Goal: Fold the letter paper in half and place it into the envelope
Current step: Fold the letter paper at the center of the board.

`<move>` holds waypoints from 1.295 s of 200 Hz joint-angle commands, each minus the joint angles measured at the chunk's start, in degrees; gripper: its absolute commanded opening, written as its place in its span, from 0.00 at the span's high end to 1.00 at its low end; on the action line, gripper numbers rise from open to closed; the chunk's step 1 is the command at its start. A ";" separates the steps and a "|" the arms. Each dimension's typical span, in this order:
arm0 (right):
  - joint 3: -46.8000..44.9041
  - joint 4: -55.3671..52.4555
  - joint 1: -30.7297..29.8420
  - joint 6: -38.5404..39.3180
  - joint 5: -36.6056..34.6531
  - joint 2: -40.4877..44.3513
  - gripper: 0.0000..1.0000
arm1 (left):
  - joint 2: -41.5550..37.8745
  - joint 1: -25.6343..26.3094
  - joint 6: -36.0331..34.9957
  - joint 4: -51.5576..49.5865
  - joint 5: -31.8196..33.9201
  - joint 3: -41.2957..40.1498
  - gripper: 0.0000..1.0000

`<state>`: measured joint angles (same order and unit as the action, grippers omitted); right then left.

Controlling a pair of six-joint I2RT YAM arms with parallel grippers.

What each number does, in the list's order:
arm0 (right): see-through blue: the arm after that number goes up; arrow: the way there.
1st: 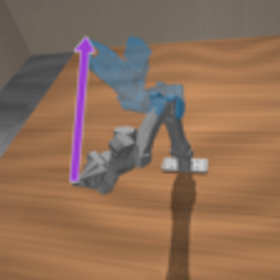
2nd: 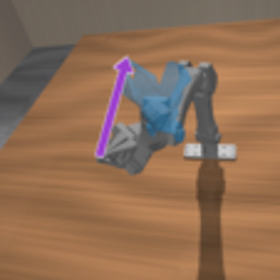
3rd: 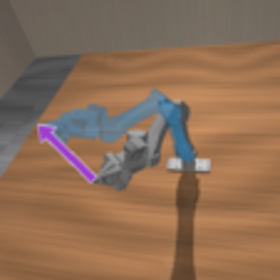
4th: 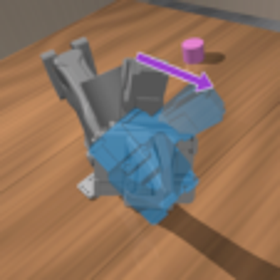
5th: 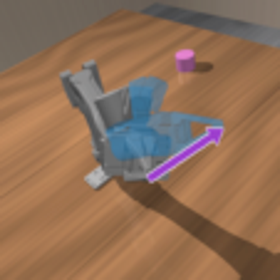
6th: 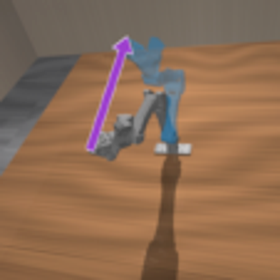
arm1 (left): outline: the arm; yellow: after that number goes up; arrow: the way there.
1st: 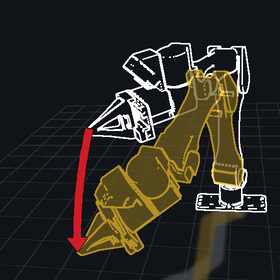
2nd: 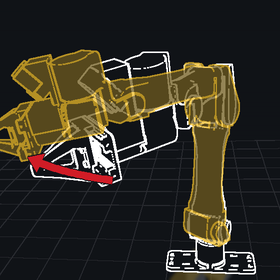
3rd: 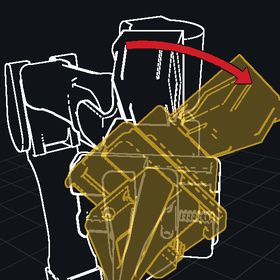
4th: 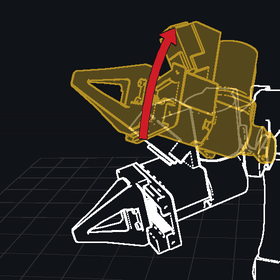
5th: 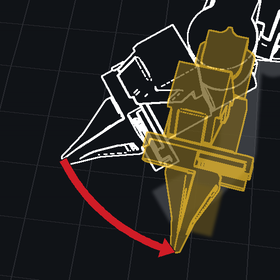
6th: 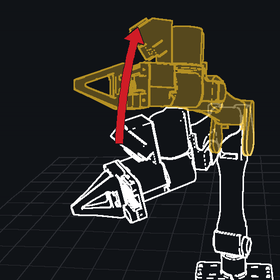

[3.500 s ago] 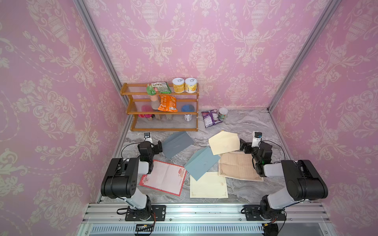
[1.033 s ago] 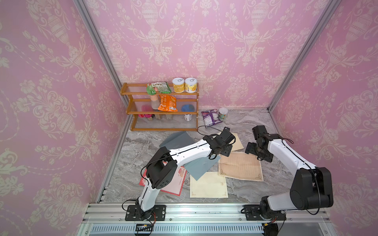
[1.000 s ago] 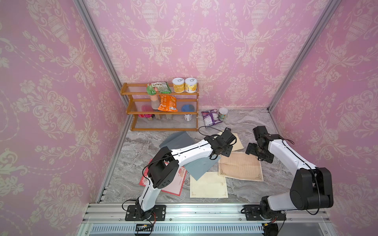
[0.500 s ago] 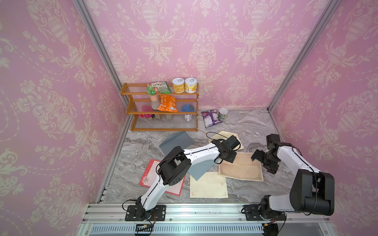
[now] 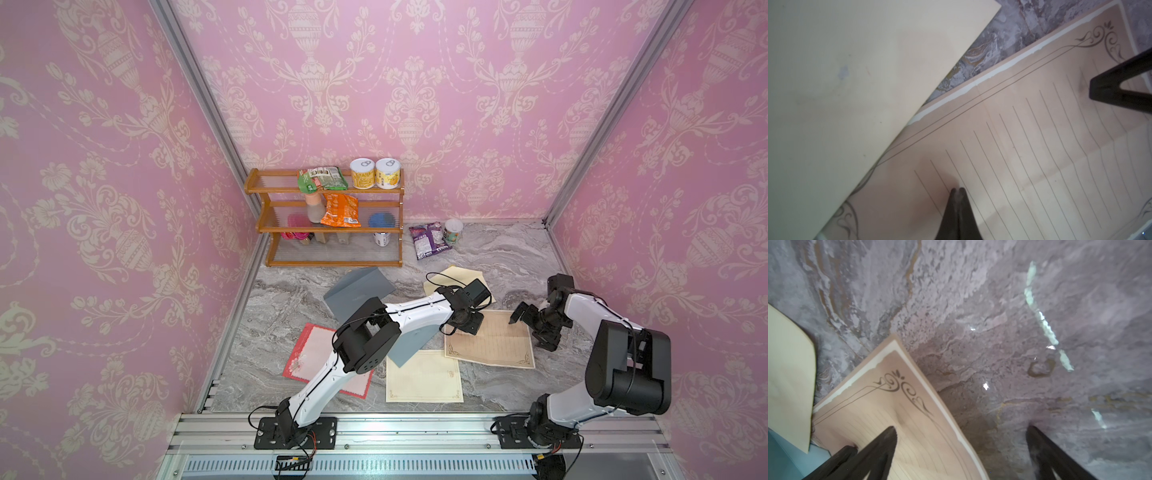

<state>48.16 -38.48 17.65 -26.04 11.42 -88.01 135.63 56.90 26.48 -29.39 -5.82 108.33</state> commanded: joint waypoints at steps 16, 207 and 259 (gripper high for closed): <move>-0.59 3.65 0.69 1.96 4.96 -2.16 0.00 | 2.91 -0.13 -0.11 -1.73 -1.50 2.09 1.00; -0.93 -3.91 -1.98 -0.87 7.57 13.51 0.71 | 9.14 -0.13 0.59 -8.06 -0.24 12.26 1.00; 2.04 -6.18 -4.22 -3.27 3.06 15.35 1.00 | 8.76 -0.31 -0.66 -12.45 0.87 17.36 1.00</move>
<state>47.27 -41.30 15.18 -27.49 18.17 -74.74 143.33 56.88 26.50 -35.92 -6.11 122.65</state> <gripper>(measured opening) 0.033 0.038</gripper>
